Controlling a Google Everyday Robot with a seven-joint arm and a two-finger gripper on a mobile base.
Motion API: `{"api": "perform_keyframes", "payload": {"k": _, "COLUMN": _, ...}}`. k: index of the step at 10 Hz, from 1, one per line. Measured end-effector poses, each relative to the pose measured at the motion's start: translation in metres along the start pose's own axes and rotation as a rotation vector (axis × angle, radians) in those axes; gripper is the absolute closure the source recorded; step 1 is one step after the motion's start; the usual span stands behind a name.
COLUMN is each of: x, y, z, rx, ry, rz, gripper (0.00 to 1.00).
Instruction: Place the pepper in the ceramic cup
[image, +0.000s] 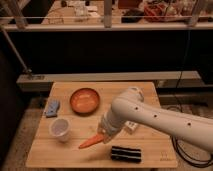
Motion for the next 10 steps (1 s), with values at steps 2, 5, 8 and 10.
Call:
{"api": "perform_keyframes", "payload": {"k": 2, "x": 0.004, "y": -0.031, "z": -0.013, "rx": 0.004, "ry": 0.033, "rz": -0.039, "gripper": 1.0}}
{"api": "perform_keyframes", "payload": {"k": 5, "x": 0.01, "y": -0.096, "z": -0.02, "rx": -0.008, "ry": 0.069, "rz": -0.118, "gripper": 1.0}}
{"api": "perform_keyframes", "payload": {"k": 8, "x": -0.012, "y": -0.149, "z": -0.017, "rx": -0.034, "ry": 0.085, "rz": -0.197, "gripper": 1.0}}
{"api": "perform_keyframes", "payload": {"k": 10, "x": -0.026, "y": -0.171, "z": -0.004, "rx": -0.072, "ry": 0.087, "rz": -0.233, "gripper": 1.0}}
